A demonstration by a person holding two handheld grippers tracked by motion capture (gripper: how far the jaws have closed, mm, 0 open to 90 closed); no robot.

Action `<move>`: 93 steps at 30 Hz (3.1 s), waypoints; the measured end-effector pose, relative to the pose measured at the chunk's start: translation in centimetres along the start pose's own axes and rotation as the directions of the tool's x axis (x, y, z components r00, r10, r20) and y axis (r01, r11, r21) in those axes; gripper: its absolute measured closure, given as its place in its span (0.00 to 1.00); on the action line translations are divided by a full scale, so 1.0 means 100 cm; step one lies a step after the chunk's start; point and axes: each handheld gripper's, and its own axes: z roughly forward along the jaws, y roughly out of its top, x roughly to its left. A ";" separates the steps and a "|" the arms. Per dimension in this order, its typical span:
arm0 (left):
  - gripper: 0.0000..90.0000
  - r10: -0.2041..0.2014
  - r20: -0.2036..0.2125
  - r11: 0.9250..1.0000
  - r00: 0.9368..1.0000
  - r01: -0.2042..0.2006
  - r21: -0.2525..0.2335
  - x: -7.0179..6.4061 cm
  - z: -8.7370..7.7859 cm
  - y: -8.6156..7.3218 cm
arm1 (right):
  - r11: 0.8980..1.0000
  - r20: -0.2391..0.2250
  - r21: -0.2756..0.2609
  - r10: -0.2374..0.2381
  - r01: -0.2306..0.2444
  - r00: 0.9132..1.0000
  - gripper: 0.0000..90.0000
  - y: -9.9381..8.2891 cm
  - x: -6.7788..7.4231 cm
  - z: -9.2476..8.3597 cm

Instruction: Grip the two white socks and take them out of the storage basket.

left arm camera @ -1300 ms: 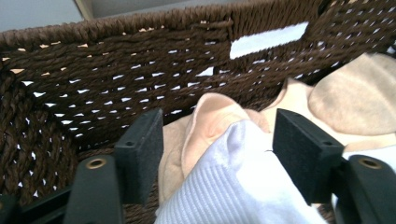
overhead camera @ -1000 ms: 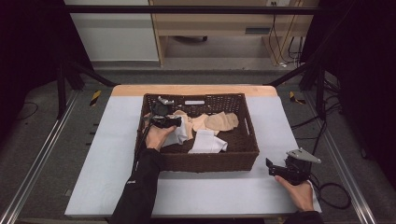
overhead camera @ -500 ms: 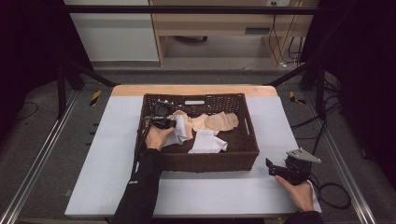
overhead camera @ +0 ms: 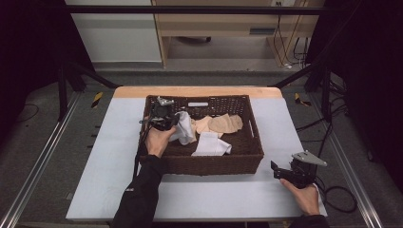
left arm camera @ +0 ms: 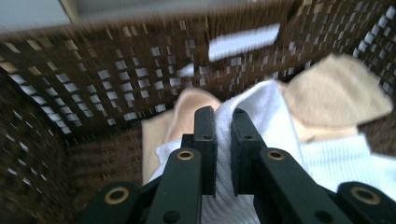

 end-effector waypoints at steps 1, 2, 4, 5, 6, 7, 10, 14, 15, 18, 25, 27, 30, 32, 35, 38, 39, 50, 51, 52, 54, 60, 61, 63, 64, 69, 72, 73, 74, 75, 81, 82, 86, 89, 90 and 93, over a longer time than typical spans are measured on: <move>0.91 0.000 -0.002 1.000 1.000 0.000 -0.027 0.000 -0.004 0.001 | 1.000 -0.002 0.000 0.003 -0.003 1.000 0.10 0.000 0.000 0.000; 0.91 -0.003 -0.004 0.999 1.000 0.003 -0.044 0.000 -0.006 0.002 | 1.000 0.000 0.000 0.001 -0.001 1.000 0.10 0.000 0.000 0.000; 0.91 -0.015 0.002 0.995 1.000 0.015 -0.095 0.001 -0.014 0.004 | 1.000 0.000 0.000 0.000 0.000 1.000 0.10 0.000 0.000 0.000; 0.91 -0.023 0.006 0.992 1.000 0.023 -0.123 0.002 -0.019 0.006 | 1.000 0.000 0.000 0.000 0.000 1.000 0.10 0.000 0.000 0.000; 0.91 -0.029 0.012 0.988 1.000 0.030 -0.150 0.002 -0.024 0.007 | 1.000 -0.001 0.000 0.001 -0.001 1.000 0.10 0.000 0.000 0.000; 0.91 -0.029 0.013 0.984 0.999 0.031 -0.174 0.003 -0.029 0.008 | 1.000 0.000 0.000 0.001 -0.001 1.000 0.10 0.000 0.000 0.000; 0.92 -0.031 0.030 0.972 0.999 0.037 -0.233 0.004 -0.043 0.011 | 1.000 0.002 -0.002 0.000 0.000 1.000 0.10 0.000 0.000 0.000; 0.92 -0.021 0.038 0.958 0.999 0.031 -0.286 0.006 -0.059 0.013 | 1.000 0.003 -0.001 -0.002 0.002 1.000 0.10 0.000 0.000 0.000; 0.92 -0.022 0.050 0.956 0.998 0.036 -0.290 0.006 -0.063 0.013 | 1.000 0.004 -0.001 -0.002 0.002 1.000 0.10 0.000 0.000 0.000; 0.92 -0.020 0.069 0.945 0.997 0.041 -0.325 0.004 -0.074 0.014 | 1.000 0.005 -0.001 -0.002 0.002 1.000 0.10 0.000 -0.001 0.000; 0.92 -0.009 0.110 0.918 0.994 0.051 -0.394 0.004 -0.109 0.015 | 1.000 0.003 0.000 -0.001 0.001 1.000 0.10 0.000 0.000 -0.001; 0.92 -0.011 0.110 0.915 0.994 0.055 -0.400 0.006 -0.113 0.016 | 1.000 0.004 0.000 -0.001 0.001 1.000 0.10 0.000 0.000 -0.001; 0.92 -0.023 0.118 0.906 0.993 0.071 -0.418 0.011 -0.123 0.015 | 1.000 0.005 -0.001 -0.002 0.002 1.000 0.10 0.000 -0.001 -0.001; 0.92 -0.028 0.123 0.901 0.992 0.079 -0.427 0.014 -0.130 0.014 | 1.000 0.006 -0.002 0.000 0.000 1.000 0.10 0.000 -0.001 -0.001; 0.92 -0.033 0.132 0.892 0.991 0.089 -0.443 0.019 -0.141 0.011 | 1.000 0.008 -0.003 -0.003 0.003 1.000 0.10 0.000 -0.001 0.000; 0.92 -0.040 0.139 0.880 0.990 0.101 -0.464 0.025 -0.152 0.009 | 1.000 0.008 -0.003 0.000 0.000 1.000 0.10 0.000 -0.001 -0.001; 0.92 -0.044 0.137 0.877 0.990 0.104 -0.469 0.027 -0.156 0.007 | 1.000 0.008 -0.003 -0.001 0.001 1.000 0.10 0.000 -0.001 -0.001; 0.92 -0.101 0.117 0.847 0.988 0.147 -0.511 0.056 -0.187 -0.014 | 1.000 0.010 -0.001 -0.002 0.002 1.000 0.10 0.000 -0.001 -0.001; 0.92 -0.109 0.119 0.843 0.987 0.155 -0.515 0.059 -0.189 -0.017 | 1.000 0.009 -0.001 -0.002 0.002 1.000 0.10 0.000 -0.001 -0.001; 0.92 -0.115 0.118 0.840 0.986 0.160 -0.518 0.064 -0.193 -0.021 | 1.000 0.010 -0.001 -0.002 0.002 1.000 0.10 0.000 -0.001 -0.001; 0.92 -0.123 0.104 0.837 0.987 0.160 -0.523 0.069 -0.196 -0.025 | 1.000 0.009 0.000 0.000 0.000 1.000 0.10 0.000 -0.001 -0.001; 0.91 -0.156 0.064 0.838 0.986 0.167 -0.520 0.087 -0.203 -0.043 | 1.000 0.012 -0.003 -0.001 0.001 1.000 0.10 0.000 -0.001 -0.001; 0.91 -0.158 0.047 0.841 0.986 0.159 -0.517 0.089 -0.202 -0.046 | 1.000 0.012 -0.003 0.000 0.000 1.000 0.10 0.000 -0.001 -0.001; 0.91 -0.162 0.012 0.851 0.987 0.146 -0.504 0.094 -0.200 -0.052 | 1.000 0.013 -0.004 -0.001 0.001 1.000 0.10 0.000 -0.001 -0.001; 0.91 -0.168 0.000 0.857 0.986 0.147 -0.493 0.097 -0.199 -0.054 | 1.000 0.014 -0.005 -0.001 0.001 1.000 0.11 0.000 -0.001 -0.001; 0.91 -0.209 -0.029 0.875 0.977 0.174 -0.452 0.111 -0.192 -0.068 | 1.000 0.009 -0.010 0.001 -0.001 1.000 0.11 0.000 -0.001 -0.002; 0.91 -0.213 -0.069 0.897 0.975 0.167 -0.409 0.117 -0.184 -0.077 | 1.000 0.010 -0.017 -0.001 0.001 1.000 0.11 0.000 -0.002 -0.003; 0.91 -0.219 -0.076 0.902 0.973 0.172 -0.396 0.119 -0.180 -0.080 | 1.000 0.011 -0.017 0.002 -0.001 1.000 0.11 0.000 -0.002 -0.003; 0.91 -0.221 -0.086 0.908 0.971 0.173 -0.381 0.122 -0.177 -0.083 | 1.000 0.011 -0.017 -0.002 0.002 1.000 0.11 0.000 -0.002 -0.003; 0.91 -0.222 -0.103 0.917 0.970 0.172 -0.359 0.125 -0.172 -0.087 | 1.000 0.012 -0.017 -0.004 0.004 1.000 0.11 0.000 -0.002 -0.003; 0.91 -0.242 -0.140 0.942 0.960 0.198 -0.271 0.139 -0.153 -0.103 | 1.000 0.011 -0.019 -0.003 0.003 1.000 0.11 0.000 -0.002 -0.004; 0.91 -0.243 -0.139 0.947 0.960 0.203 -0.251 0.140 -0.149 -0.106 | 1.000 0.012 -0.018 -0.003 0.003 1.000 0.11 0.000 -0.001 -0.004; 0.91 -0.234 -0.144 0.962 0.961 0.207 -0.180 0.141 -0.136 -0.112 | 1.000 0.008 -0.017 0.000 0.000 1.000 0.11 0.000 -0.001 -0.004; 0.91 -0.224 -0.145 0.970 0.964 0.206 -0.130 0.141 -0.127 -0.116 | 1.000 0.008 -0.017 -0.001 0.001 1.000 0.11 0.000 -0.001 -0.004; 0.90 -0.222 -0.147 0.971 0.964 0.205 -0.122 0.141 -0.125 -0.117 | 1.000 0.007 -0.017 -0.001 0.001 1.000 0.11 0.000 -0.001 -0.004; 0.88 -0.210 -0.156 0.976 0.965 0.199 -0.083 0.141 -0.115 -0.122 | 1.000 0.008 -0.016 -0.002 0.002 1.000 0.11 0.000 -0.001 -0.004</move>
